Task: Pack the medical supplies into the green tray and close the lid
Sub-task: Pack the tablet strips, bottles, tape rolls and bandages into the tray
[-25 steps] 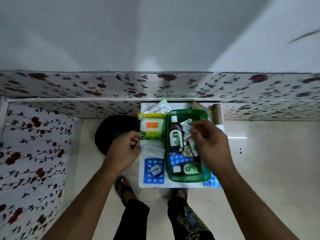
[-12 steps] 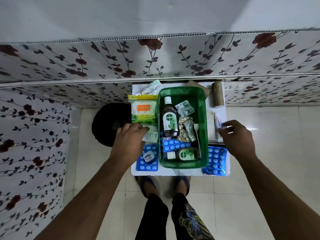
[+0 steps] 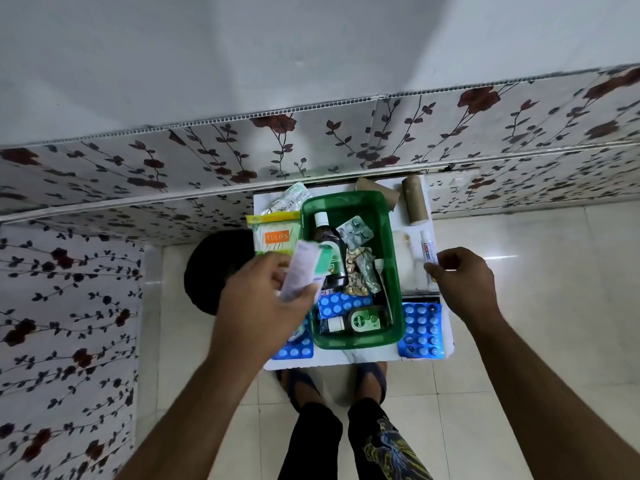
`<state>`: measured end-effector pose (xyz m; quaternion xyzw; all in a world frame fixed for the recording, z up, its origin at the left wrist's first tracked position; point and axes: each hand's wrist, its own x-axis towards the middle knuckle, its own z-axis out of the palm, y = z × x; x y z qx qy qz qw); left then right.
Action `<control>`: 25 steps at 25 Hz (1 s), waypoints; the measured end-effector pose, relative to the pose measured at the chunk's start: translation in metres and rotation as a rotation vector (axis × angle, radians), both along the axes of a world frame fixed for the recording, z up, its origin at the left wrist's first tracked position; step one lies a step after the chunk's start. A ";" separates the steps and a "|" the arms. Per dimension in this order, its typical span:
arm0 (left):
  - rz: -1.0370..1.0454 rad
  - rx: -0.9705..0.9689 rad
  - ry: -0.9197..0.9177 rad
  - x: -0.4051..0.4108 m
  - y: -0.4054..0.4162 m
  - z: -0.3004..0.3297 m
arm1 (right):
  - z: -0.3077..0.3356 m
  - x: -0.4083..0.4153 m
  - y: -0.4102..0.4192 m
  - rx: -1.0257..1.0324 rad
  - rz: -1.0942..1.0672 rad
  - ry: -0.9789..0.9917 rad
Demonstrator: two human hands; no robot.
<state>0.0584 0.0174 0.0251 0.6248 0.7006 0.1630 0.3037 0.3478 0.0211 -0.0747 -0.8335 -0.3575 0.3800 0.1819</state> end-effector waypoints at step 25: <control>0.320 -0.037 -0.252 -0.023 0.050 -0.040 | 0.046 -0.128 0.044 0.080 0.468 -0.307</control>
